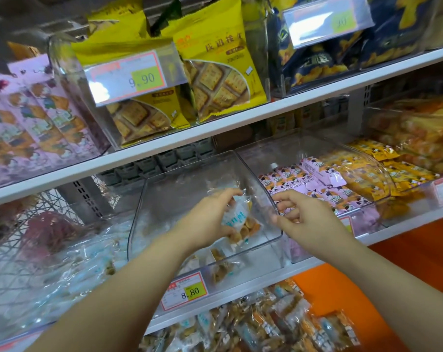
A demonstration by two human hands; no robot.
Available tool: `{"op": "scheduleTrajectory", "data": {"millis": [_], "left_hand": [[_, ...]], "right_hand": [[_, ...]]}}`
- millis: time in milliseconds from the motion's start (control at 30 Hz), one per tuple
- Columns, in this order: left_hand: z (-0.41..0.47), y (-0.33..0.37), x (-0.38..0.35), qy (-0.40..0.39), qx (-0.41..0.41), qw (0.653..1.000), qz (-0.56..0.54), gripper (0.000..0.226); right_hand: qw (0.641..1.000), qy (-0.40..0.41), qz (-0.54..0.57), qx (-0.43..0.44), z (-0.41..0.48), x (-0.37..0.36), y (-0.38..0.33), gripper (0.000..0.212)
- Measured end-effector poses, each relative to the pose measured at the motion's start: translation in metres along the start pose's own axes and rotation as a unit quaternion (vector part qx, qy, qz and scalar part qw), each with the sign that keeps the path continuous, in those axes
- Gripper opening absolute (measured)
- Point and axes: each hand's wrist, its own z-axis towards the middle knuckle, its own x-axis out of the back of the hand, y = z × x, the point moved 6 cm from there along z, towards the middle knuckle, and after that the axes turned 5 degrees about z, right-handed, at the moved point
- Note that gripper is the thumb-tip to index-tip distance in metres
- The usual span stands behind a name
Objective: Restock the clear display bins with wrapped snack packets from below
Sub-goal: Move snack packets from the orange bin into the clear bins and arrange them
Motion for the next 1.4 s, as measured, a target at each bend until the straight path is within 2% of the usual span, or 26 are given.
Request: {"op": "scheduleTrajectory", "data": {"millis": [167,333,567,667,767,867,933,1000,1067,1100,1167,1233,1400], "left_hand": [[0.025,-0.009,-0.038,-0.038,-0.012,0.999,0.029,0.066],[0.039,-0.025,-0.050,-0.009,0.011,0.999,0.034,0.055],[0.038,-0.026,-0.056,0.019,-0.009,0.999,0.043,0.055],[0.035,-0.028,-0.048,0.015,-0.019,0.999,0.041,0.063],[0.023,-0.040,-0.029,0.037,0.033,0.998,-0.042,0.071],[0.003,-0.064,-0.015,0.108,0.132,0.981,-0.097,0.041],[-0.009,-0.076,-0.019,0.063,0.156,0.983,-0.077,0.028],[-0.016,-0.073,-0.039,-0.081,0.124,0.987,-0.055,0.032],[-0.025,-0.066,-0.059,-0.214,0.112,0.970,-0.028,0.058],[-0.027,-0.063,-0.064,-0.249,0.117,0.961,-0.011,0.072],[-0.026,-0.060,-0.072,-0.278,0.120,0.953,0.021,0.089],[-0.024,-0.060,-0.076,-0.274,0.117,0.954,0.042,0.088],[-0.025,-0.067,-0.059,-0.249,0.097,0.960,0.088,0.042]], "right_hand": [[1.000,-0.004,0.002,0.006,0.000,0.001,-0.001,0.035],[1.000,-0.004,-0.001,0.009,0.002,0.001,-0.002,0.035],[1.000,-0.005,-0.004,0.007,0.002,0.000,-0.001,0.037],[1.000,-0.005,-0.006,0.004,0.001,0.000,-0.002,0.037],[1.000,-0.005,-0.008,0.002,0.001,0.000,-0.003,0.038],[1.000,-0.003,-0.009,0.001,0.001,0.000,-0.003,0.038],[1.000,-0.002,-0.011,0.001,0.001,0.000,-0.003,0.037],[1.000,-0.001,-0.015,0.002,0.000,0.000,-0.003,0.037],[1.000,0.001,-0.017,-0.001,0.001,-0.001,-0.003,0.038],[1.000,0.001,-0.018,-0.003,0.001,-0.001,-0.003,0.038],[1.000,0.003,-0.021,-0.004,0.001,-0.002,-0.003,0.039],[1.000,0.000,-0.023,-0.004,0.000,-0.002,-0.003,0.039],[1.000,-0.011,-0.017,-0.003,-0.001,-0.001,-0.003,0.039]]}}
